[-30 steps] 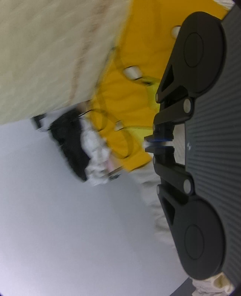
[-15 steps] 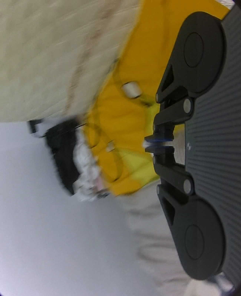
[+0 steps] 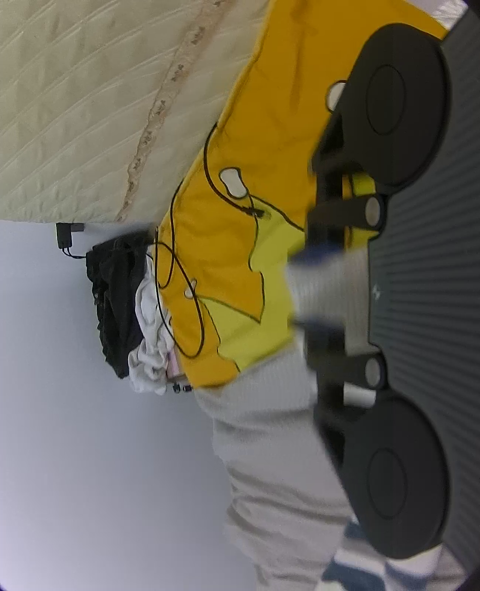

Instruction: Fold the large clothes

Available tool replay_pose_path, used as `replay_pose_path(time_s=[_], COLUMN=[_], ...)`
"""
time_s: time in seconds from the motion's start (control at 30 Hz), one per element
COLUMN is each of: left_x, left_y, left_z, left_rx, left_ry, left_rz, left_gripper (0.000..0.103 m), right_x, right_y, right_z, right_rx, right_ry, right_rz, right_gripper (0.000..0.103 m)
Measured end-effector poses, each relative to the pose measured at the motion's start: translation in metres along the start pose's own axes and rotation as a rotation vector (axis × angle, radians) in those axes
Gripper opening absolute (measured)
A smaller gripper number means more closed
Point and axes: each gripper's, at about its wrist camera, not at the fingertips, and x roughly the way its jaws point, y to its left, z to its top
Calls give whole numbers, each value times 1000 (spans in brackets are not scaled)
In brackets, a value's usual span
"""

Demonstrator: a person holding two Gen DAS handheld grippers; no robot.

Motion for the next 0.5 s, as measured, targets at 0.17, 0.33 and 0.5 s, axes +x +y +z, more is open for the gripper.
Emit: replay_pose_path(time_s=[0.17,0.33,0.5], left_x=[-8,-16,-32], left_y=[-1,3,21], left_z=[-6,-7,-5], left_rx=[22,20,-51], left_ry=[0,-4,-28], left_rz=[-8,-6,8], left_gripper=[38,39,42], right_x=[-42,-96,-154], right_y=[25,69,120], right_z=[-1,-2,-19], right_rx=[-22,-24,45], right_ry=[-28,-29,45], right_rz=[91,230,409], right_gripper=[68,68,68])
